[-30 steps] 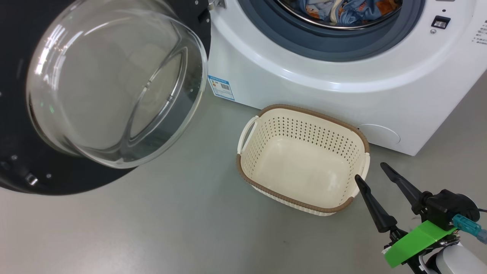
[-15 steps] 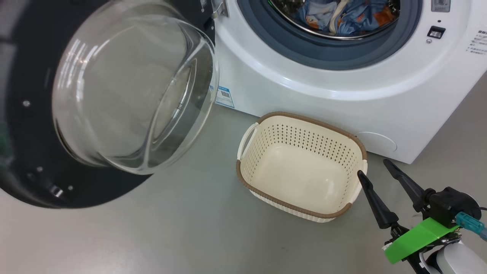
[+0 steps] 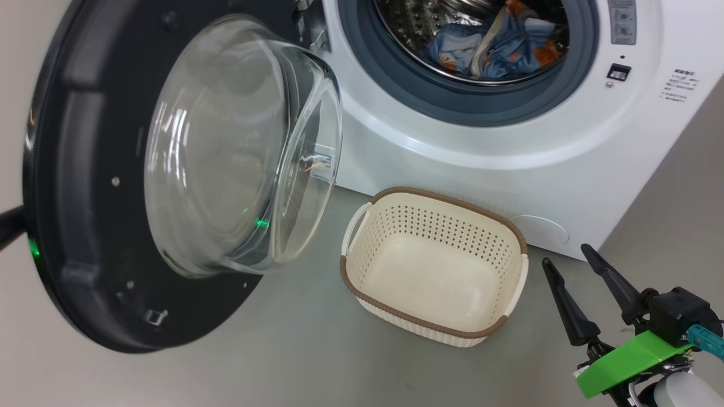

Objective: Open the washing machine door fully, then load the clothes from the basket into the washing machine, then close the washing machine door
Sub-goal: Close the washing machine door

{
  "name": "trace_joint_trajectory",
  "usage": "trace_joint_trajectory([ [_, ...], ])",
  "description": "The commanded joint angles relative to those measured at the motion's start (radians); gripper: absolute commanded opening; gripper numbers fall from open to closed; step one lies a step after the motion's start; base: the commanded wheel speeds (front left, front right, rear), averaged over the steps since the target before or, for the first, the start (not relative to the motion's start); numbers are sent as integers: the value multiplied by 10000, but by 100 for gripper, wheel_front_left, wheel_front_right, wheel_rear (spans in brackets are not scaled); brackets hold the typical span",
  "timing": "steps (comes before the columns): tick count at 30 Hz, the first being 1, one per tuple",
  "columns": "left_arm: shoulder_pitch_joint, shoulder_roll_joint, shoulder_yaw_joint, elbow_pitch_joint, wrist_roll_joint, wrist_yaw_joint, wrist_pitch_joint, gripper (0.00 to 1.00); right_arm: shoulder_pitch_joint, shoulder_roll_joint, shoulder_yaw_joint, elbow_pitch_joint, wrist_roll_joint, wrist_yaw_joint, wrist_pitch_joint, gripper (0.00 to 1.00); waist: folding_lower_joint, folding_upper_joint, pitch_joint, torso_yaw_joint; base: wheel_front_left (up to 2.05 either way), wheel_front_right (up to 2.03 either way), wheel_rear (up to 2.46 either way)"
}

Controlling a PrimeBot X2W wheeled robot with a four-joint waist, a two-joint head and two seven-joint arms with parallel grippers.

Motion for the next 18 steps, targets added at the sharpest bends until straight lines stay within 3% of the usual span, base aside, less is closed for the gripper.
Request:
trace_joint_trajectory([
  [1,-142,516,283,-390,-167,-69,144,0,30,-114,77,-246,-54,44,-80,100,0,0,-56,-76,0,0,0],
  [18,-46,-350,-509,-3156,-375,-69,801,0,259,48,-355,-324,-128,44,-80,100,0,0,-224,-1224,0,0,0],
])
